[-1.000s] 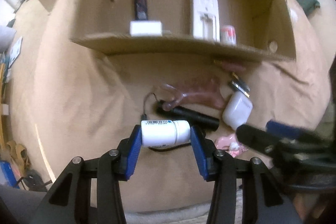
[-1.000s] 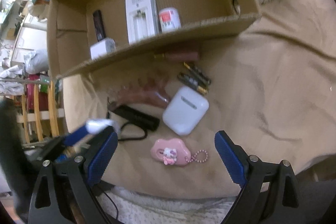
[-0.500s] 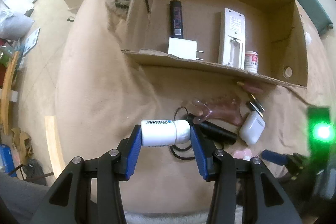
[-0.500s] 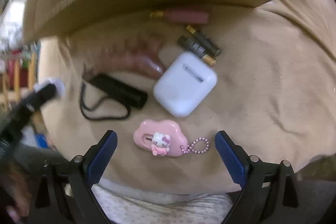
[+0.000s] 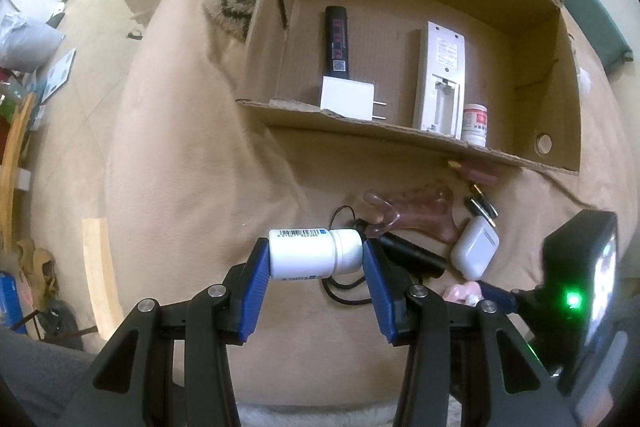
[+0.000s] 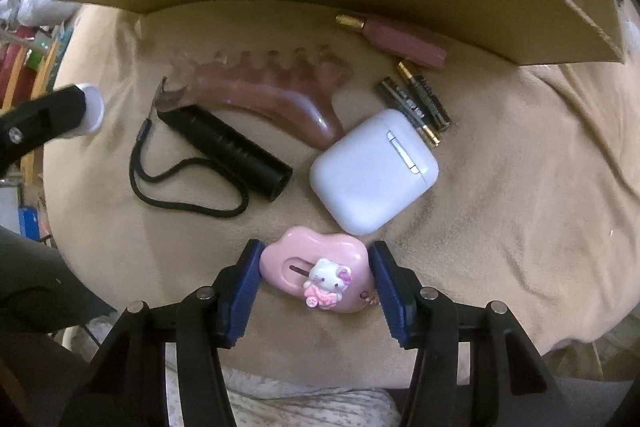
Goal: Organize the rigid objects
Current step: 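Grasp the white barcode cylinder with the left tool while the right tool grasps the pink Hello Kitty case, then carry both items into the box and open both tools to release them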
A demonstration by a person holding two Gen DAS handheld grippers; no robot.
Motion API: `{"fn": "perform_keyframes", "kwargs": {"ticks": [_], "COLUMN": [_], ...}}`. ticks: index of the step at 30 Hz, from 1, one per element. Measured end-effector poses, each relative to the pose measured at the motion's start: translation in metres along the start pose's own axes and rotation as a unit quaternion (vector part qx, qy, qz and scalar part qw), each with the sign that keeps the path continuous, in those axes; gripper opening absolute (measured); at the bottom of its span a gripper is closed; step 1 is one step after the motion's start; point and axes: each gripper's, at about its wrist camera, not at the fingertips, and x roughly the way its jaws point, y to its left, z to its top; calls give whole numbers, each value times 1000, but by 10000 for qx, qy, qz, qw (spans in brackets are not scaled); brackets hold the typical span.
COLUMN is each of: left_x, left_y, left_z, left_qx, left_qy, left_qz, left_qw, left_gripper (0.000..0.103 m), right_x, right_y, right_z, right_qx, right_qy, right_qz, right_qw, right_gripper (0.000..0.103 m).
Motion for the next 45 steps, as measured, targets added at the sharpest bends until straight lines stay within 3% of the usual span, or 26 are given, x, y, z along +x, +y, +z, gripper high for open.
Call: {"fn": "perform_keyframes", "kwargs": {"ticks": [7,15,25,35,45], "left_x": [-4,-35,-79,-69,-29], "left_y": [2,2,-12,-29,-37], "left_z": [0,6,52,110,119], "left_qx": [-45,9,433,664,769], "left_qy": [-129,-497,-1135,-1202,-1291], "left_qz": [118,19,153,197,103], "left_qw": [9998,9988,9925,9903,9886], "left_gripper": [43,43,43,43,43], "right_x": [-42,-106,-156,-174,-124], "right_y": [-6,-28,-39,-53,-66], "right_z": [0,-5,40,108,128], "right_qx": [182,489,381,359,687], "right_qy": [-593,-1532,-2245,-2469,-2071], "right_qz": [291,731,1143,1121,1405], "right_qw": [9977,9843,9670,9619,9657], "right_gripper": [57,57,57,57,57]}}
